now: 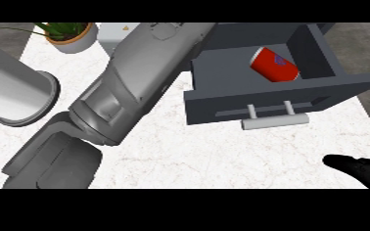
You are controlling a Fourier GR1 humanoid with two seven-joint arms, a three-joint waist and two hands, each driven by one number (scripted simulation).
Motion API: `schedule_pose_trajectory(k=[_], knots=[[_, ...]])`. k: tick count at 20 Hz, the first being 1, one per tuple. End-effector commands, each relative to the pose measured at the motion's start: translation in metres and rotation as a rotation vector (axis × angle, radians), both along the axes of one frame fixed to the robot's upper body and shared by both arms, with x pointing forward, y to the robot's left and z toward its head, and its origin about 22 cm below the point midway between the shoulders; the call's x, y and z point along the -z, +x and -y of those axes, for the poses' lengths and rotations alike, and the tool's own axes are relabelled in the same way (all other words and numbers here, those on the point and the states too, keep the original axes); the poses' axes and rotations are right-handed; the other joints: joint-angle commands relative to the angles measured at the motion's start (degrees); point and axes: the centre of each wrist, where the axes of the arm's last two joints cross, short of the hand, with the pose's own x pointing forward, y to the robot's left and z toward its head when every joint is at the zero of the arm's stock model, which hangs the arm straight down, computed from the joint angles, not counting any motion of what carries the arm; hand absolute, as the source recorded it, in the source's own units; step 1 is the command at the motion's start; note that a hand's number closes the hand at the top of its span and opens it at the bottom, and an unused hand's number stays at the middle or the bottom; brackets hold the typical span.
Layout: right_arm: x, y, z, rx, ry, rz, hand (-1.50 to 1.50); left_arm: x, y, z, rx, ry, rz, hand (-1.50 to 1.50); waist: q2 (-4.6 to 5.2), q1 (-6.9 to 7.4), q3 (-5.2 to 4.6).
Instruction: Pick up the can, place it into the drawer and close the drawer
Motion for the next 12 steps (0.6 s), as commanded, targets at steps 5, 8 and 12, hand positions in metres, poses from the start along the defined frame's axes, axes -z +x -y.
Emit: schedule_pose_trajectory(k=[5,8,12], knots=[[-0.01,0.027,-0.015,0.007,-0.297,0.026,-1.5,-0.006,-0.001,0.001,0.026,-0.086,0.022,-1.5,0.11,1.18,-0.09],[-0.003,0.039,-0.019,0.031,-0.41,0.029,-1.5,0.0,0.001,-0.002,0.014,-0.096,0.009,-1.5,0.05,1.72,-0.08],[0.01,0.051,-0.051,0.031,-0.516,0.052,-1.5,-0.013,0.0,0.003,-0.004,-0.089,0.03,-1.5,-0.14,2.73,-0.11]])
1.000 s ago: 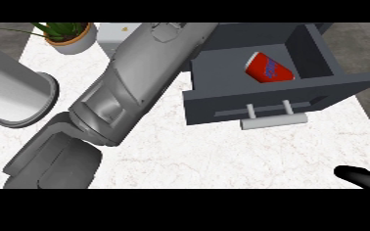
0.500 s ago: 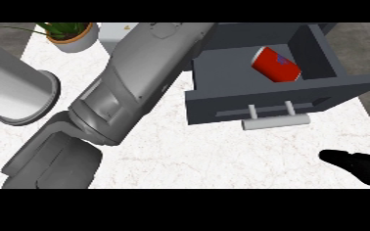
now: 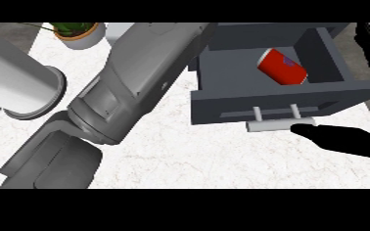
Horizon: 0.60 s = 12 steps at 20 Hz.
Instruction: Pick up the can, place it into the drawer and close the drawer
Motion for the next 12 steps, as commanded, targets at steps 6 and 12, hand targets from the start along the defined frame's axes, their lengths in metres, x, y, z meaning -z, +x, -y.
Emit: schedule_pose_trajectory(k=[6,12], knots=[[0.048,0.056,-0.036,0.025,-0.26,-0.017,-1.5,0.008,0.004,-0.005,0.015,0.044,0.024,-1.5,-0.5,3.41,-0.04],[0.074,0.091,-0.048,0.08,-0.414,-0.058,-1.5,0.015,0.009,-0.018,0.026,0.03,0.006,-1.5,-0.88,4.29,-0.09]])
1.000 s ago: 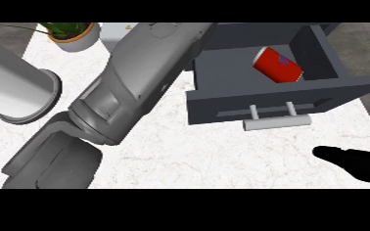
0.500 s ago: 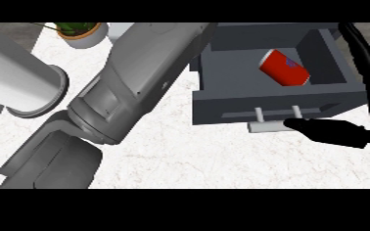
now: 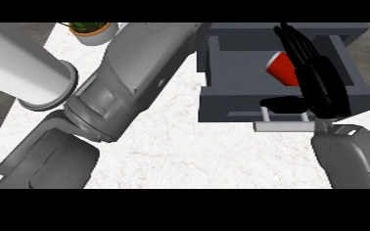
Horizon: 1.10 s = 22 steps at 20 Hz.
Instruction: Pick up the can, place it into the drawer and close the drawer
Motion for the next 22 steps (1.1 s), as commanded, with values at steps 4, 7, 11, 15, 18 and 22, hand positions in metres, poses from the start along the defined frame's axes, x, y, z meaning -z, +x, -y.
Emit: schedule_pose_trajectory(k=[4,7,11,15,18,22], knots=[[0.051,0.045,-0.024,0.029,-0.12,0.013,-1.5,0.0,0.003,-0.01,0.003,-0.03,-0.01,-1.5,-0.22,1.84,0.0],[0.05,0.061,-0.031,0.046,-0.14,0.027,-1.5,-0.014,0.008,-0.024,-0.034,-0.019,-0.004,-1.5,-0.47,1.2,-0.02],[0.055,0.087,-0.041,0.087,-0.156,0.051,-1.5,-0.016,0.013,-0.041,-0.048,-0.014,-0.01,-1.5,-0.48,2.35,-0.02],[0.076,0.097,-0.034,0.179,-0.158,0.117,-1.5,0.011,0.01,-0.038,-0.028,-0.017,-0.019,-1.5,-0.26,3.62,0.0],[0.049,0.117,-0.036,0.19,-0.143,0.143,-1.5,-0.011,0.017,-0.068,-0.039,0.005,-0.023,-1.5,-0.56,3.68,-0.02],[0.056,0.125,-0.034,0.212,-0.154,0.177,-1.5,-0.008,0.015,-0.077,-0.031,0.01,-0.028,-1.5,-0.5,5.19,-0.01]])
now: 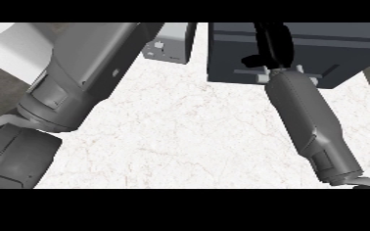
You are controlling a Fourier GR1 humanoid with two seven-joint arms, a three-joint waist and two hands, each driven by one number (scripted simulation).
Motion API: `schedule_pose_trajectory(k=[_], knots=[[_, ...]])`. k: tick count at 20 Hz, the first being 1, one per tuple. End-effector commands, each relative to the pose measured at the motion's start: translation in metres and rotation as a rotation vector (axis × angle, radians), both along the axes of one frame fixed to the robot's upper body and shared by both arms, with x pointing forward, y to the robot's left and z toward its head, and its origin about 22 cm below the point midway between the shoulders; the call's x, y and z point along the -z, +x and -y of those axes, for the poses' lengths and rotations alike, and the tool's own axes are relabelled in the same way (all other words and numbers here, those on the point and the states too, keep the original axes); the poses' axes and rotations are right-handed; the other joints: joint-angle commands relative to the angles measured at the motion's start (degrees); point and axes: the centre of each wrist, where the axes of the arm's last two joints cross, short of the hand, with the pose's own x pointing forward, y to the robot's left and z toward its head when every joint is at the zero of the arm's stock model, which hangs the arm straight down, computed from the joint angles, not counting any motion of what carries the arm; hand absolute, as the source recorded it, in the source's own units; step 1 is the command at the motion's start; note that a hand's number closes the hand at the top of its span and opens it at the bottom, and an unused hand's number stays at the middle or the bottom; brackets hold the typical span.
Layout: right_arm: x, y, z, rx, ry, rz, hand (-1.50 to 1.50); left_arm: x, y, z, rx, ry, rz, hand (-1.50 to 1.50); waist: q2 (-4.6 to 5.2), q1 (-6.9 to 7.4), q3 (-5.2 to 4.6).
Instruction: Pick up the can, place it into the drawer and close the drawer
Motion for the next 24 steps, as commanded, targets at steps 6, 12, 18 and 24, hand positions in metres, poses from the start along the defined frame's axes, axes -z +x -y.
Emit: schedule_pose_trajectory(k=[6,12,18,24], knots=[[-0.038,0.032,-0.009,0.066,-0.016,0.079,-1.5,0.002,0.002,-0.039,-0.001,0.006,-0.002,-1.5,0.48,2.25,-0.02],[-0.052,0.039,-0.013,0.049,-0.015,0.102,-1.5,0.003,-0.006,-0.042,0.024,0.008,-0.011,-1.5,0.63,2.94,0.03],[-0.071,0.043,-0.023,-0.024,0.122,0.11,-1.5,0.014,-0.009,-0.068,0.015,0.008,-0.004,-1.5,0.65,3.44,0.08],[-0.074,0.045,-0.024,-0.075,0.17,0.108,-1.5,0.019,-0.017,-0.078,0.008,0.003,-0.008,-1.5,0.28,2.31,0.06]])
